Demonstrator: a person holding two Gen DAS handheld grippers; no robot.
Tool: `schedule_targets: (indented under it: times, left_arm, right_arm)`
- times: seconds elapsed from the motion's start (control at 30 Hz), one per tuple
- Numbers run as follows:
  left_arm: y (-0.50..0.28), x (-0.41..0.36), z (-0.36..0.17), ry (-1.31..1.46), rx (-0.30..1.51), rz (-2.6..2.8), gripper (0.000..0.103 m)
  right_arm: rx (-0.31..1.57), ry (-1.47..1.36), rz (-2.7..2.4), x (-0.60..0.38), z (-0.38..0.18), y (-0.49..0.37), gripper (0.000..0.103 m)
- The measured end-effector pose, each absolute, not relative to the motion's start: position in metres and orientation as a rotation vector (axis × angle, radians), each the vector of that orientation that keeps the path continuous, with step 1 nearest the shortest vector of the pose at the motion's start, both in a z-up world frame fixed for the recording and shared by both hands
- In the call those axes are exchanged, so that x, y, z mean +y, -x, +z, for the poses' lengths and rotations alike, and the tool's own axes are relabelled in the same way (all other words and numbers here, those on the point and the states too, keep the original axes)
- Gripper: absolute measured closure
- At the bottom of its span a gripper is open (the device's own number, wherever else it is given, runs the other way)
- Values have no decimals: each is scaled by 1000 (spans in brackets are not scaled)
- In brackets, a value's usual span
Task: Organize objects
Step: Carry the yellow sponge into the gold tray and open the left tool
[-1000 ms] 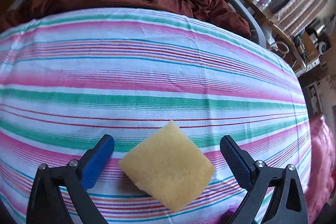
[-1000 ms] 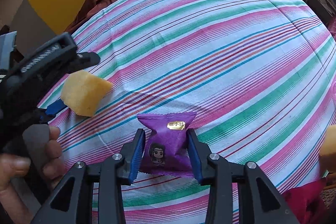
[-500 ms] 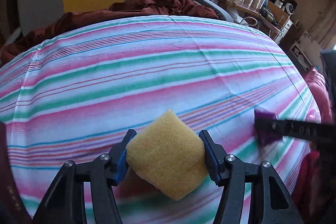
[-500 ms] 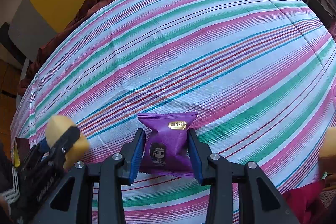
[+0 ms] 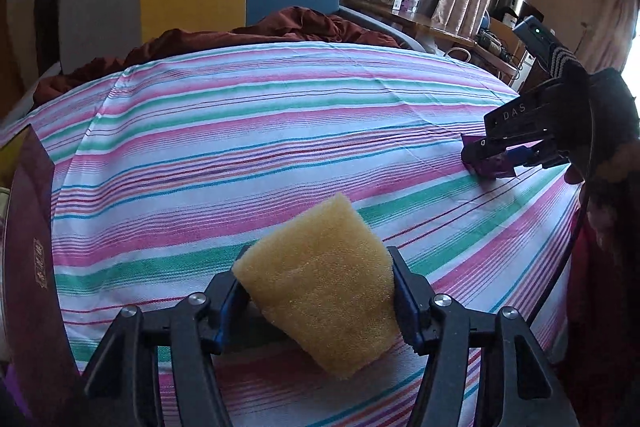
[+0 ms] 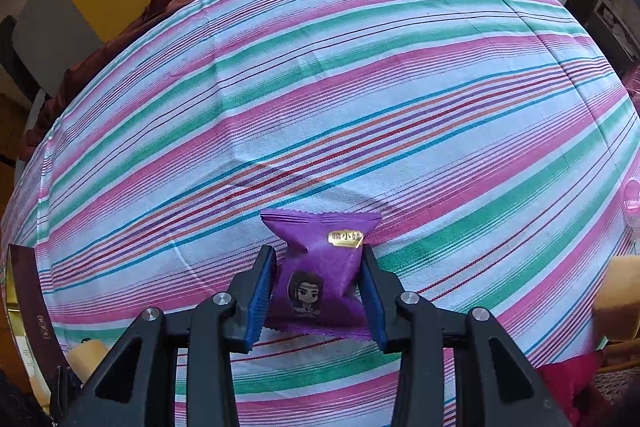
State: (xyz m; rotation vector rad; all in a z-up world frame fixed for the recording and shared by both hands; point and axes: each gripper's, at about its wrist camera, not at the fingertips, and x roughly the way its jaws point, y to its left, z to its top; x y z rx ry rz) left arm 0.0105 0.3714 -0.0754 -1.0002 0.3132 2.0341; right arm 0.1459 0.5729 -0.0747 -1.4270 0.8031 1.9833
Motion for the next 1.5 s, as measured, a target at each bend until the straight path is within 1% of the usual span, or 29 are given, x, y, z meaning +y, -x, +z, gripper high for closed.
schedule_targets:
  times: [0.1,0.2,0.77,0.97,1.23,1.5]
  left_arm:
    - [-12,371,-77,980,305,2043,40]
    - [-16,367,-77,966,300,2071,43]
    - [-22,353,-70,999,299,2121,48]
    - [-26,330,-51,986,294,2168,48]
    - [-29,295,-14,897,259,2223,47]
    - [-17,246,-1,902,242,2333,47]
  right_arm:
    - [773,1438,1979,567,-75,-149,62]
    - [744,1444,1975,560,-75,-151,62]
    - [775,1414,1982,538,-74,-182,62]
    - [788,1408,1981,532,-75,-182,61]
    - [801,1399,1982,519,-74,-195,61]
    - [805,1390,1980,510,-75,-194,62]
